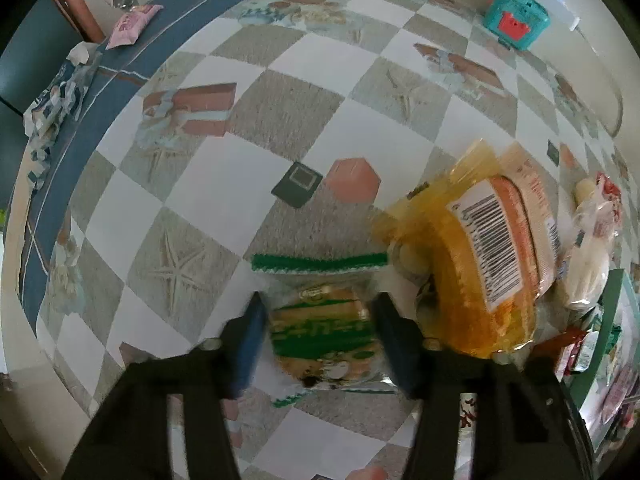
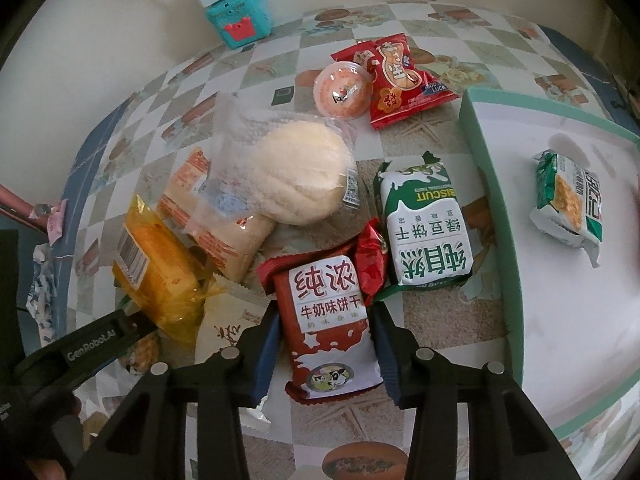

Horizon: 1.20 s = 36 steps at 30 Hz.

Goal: Organize snacks
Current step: 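Grasp the round cookie packet with the left gripper while the right grasps the red milk biscuit pack, then carry both packs into the white tray and open both grippers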

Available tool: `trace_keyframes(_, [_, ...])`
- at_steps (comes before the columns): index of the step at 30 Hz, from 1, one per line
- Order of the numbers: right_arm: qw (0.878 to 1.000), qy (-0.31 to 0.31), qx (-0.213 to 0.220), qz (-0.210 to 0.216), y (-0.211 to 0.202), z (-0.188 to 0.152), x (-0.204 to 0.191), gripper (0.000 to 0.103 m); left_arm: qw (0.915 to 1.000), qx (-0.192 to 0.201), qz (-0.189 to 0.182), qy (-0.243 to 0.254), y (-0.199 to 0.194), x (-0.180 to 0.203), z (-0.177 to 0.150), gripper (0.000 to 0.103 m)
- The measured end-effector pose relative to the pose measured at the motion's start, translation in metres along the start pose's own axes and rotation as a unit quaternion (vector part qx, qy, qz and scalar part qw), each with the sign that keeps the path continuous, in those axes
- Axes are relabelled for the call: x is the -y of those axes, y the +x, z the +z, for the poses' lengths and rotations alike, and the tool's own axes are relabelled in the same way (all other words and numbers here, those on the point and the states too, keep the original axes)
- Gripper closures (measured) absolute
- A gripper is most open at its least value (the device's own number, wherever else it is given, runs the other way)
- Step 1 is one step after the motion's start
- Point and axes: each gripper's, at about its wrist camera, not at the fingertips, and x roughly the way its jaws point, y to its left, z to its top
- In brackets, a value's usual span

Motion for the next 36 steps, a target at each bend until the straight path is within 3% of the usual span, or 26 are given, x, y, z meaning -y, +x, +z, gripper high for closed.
trace_keyframes(14, [0.999,0.007,0.007,0.034,-0.017,0.000,0.003,0.059,0.9983,0.004,-0.046,-0.035,-0.011,-0.040,0.010,0.052])
trace_keyframes(27, [0.997,0.010,0.038,0.060,-0.053,-0.001,0.001,0.059,0.9955,0.042,-0.069,-0.049,-0.056,-0.071,0.005,0.052])
trace_keyframes(36, [0.997,0.014,0.064,0.051,-0.079,0.000,0.011,0.059,0.9934,0.077,-0.077,-0.036,-0.072,-0.064,-0.008,0.052])
